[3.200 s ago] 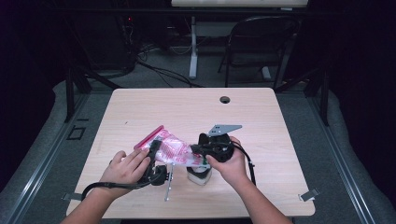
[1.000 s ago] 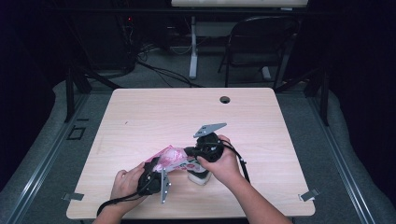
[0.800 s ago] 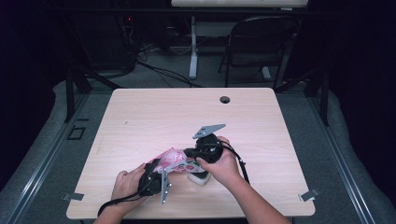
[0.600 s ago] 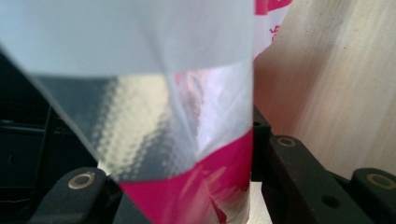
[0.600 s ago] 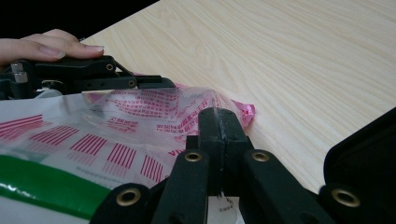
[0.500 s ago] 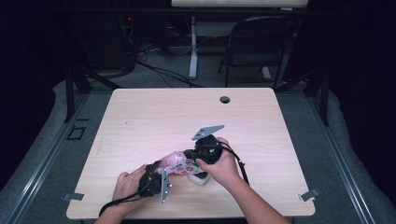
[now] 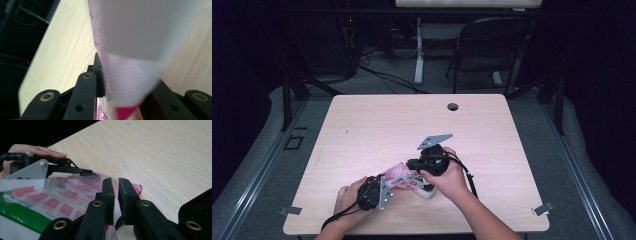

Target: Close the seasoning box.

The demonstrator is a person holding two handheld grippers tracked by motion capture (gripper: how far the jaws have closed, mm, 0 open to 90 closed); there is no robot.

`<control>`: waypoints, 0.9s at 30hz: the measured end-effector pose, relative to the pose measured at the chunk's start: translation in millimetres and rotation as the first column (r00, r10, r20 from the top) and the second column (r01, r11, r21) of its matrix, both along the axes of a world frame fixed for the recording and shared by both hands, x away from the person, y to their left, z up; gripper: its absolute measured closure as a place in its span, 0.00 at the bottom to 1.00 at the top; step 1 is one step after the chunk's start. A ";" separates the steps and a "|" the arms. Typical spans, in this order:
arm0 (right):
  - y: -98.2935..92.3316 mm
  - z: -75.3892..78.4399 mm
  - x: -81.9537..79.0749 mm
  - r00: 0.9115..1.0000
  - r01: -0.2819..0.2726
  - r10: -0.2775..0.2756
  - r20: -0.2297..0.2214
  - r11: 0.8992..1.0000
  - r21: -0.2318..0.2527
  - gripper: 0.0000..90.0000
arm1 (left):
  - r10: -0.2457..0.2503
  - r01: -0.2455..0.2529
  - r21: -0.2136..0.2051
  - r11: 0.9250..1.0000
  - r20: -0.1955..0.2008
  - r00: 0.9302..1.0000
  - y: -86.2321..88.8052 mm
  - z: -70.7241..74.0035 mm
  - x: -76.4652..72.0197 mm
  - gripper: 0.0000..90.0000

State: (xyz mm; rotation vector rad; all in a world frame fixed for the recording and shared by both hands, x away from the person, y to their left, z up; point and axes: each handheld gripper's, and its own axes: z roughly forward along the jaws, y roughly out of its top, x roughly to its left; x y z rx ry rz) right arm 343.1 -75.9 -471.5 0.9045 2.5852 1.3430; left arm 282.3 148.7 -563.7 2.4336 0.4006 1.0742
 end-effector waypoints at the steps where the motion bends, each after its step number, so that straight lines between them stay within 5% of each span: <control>1: -0.1 0.4 -0.3 1.000 0.003 -0.003 0.004 1.000 0.010 0.91 | 0.006 -0.006 -0.016 1.000 -0.012 1.000 1.1 0.0 0.9 0.84; 11: -8.2 7.2 -3.7 1.000 0.016 -0.017 0.025 0.999 0.038 0.85 | 0.028 -0.043 -0.128 0.991 -0.113 0.993 8.7 0.9 7.8 0.87; 18: -15.5 9.4 -6.3 0.998 0.036 -0.038 0.041 0.998 0.046 0.83 | 0.043 -0.087 -0.230 0.969 -0.191 0.981 17.9 0.7 14.4 0.87; 27: -22.9 10.4 -9.1 0.997 0.049 -0.053 0.050 0.996 0.070 0.81 | 0.045 -0.128 -0.310 0.942 -0.259 0.965 26.8 -1.4 21.5 0.88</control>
